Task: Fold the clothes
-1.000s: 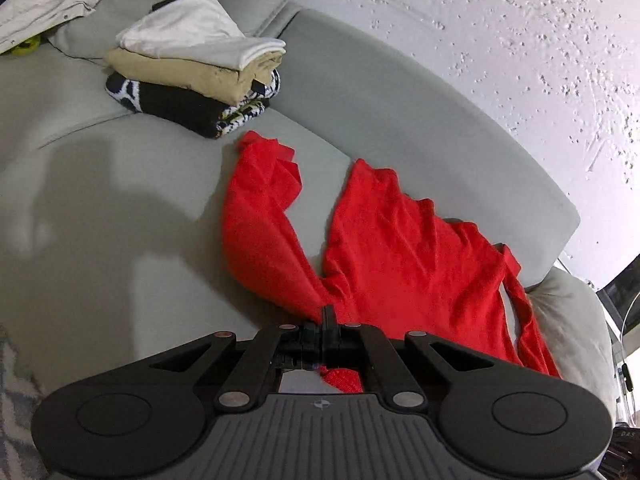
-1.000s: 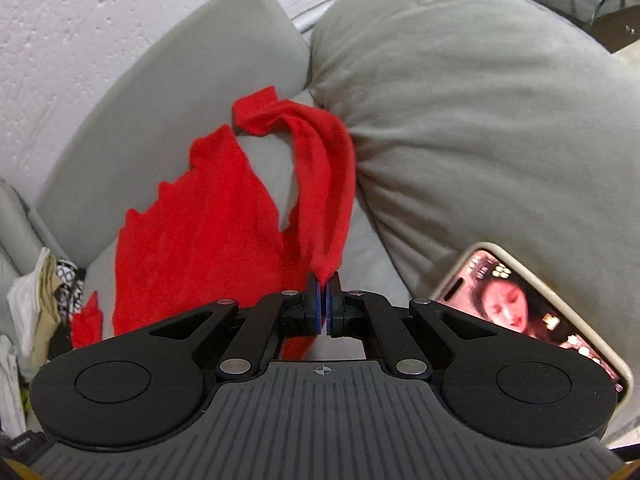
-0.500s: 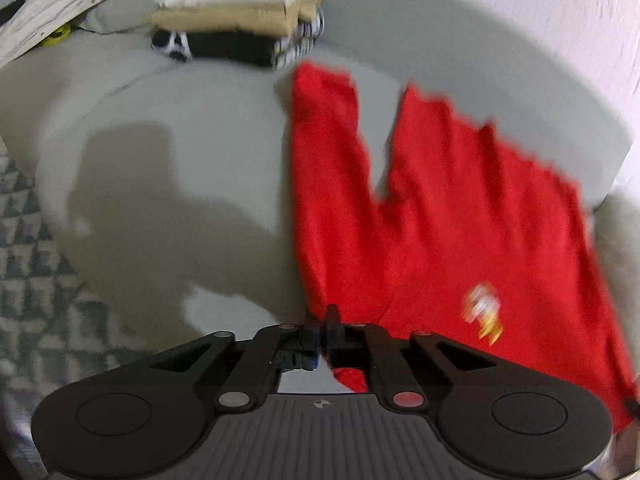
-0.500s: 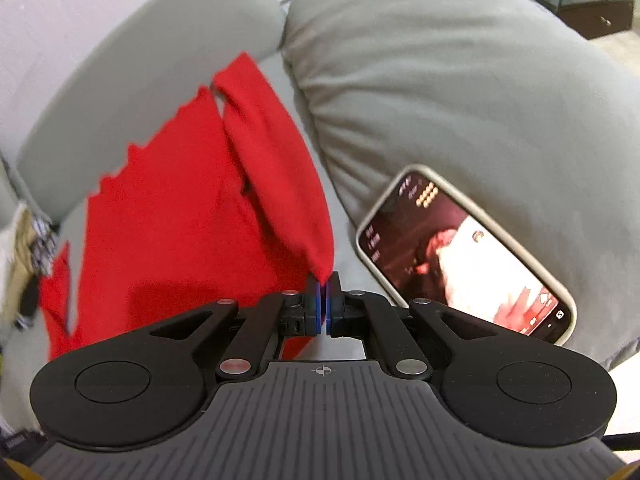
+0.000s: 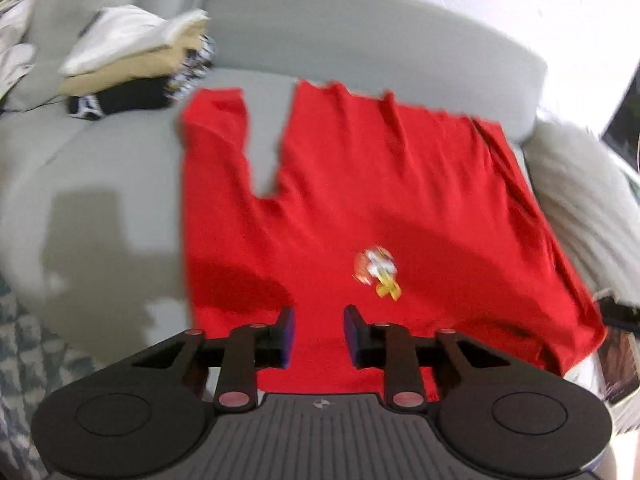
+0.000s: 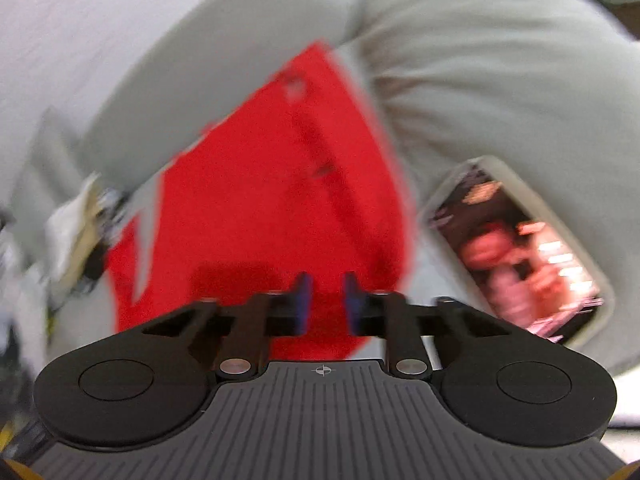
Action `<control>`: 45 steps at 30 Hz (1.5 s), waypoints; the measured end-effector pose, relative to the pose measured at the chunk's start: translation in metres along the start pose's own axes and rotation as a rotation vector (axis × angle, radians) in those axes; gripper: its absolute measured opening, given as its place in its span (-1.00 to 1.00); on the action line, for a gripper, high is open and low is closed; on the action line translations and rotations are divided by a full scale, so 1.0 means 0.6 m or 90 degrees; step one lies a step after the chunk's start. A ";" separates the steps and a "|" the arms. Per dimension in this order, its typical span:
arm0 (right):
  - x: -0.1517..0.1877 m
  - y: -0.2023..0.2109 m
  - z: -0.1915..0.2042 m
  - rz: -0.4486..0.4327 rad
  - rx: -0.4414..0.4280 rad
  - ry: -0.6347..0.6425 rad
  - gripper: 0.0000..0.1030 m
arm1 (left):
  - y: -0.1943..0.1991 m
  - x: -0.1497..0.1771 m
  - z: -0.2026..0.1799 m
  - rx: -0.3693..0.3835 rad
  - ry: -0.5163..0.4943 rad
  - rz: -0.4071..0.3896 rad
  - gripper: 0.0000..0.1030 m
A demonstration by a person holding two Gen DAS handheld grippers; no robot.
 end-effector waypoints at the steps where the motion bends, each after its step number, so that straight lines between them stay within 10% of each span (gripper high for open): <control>1: 0.008 -0.016 0.017 0.013 -0.008 0.030 -0.68 | -0.018 0.007 -0.009 0.001 -0.007 0.012 -0.65; 9: 0.069 -0.095 0.066 0.102 0.096 0.181 -0.73 | -0.024 0.043 -0.015 0.000 -0.059 0.079 -0.67; 13: 0.073 -0.037 0.103 0.080 0.088 0.197 -0.19 | 0.012 0.040 0.004 0.019 -0.024 0.093 -0.50; 22: 0.115 0.014 0.207 0.083 0.044 0.299 0.29 | 0.093 0.021 0.006 -0.041 -0.029 0.021 -0.20; 34: 0.134 0.004 0.225 0.099 0.037 0.315 0.28 | 0.079 0.029 0.007 -0.040 -0.017 0.046 -0.06; 45: 0.079 0.014 0.356 0.067 -0.002 0.392 0.30 | 0.137 -0.055 0.124 -0.049 0.083 -0.043 0.18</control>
Point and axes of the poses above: each gripper's, at about its wrist camera, not at the fingertips, and y roughly against the way its jaws point, z to its left, x to its underside, the point moved 4 cm from there along -y, roughly the way its jaws point, and after that the axes turned 1 degree about z, right-handed, at the moved point
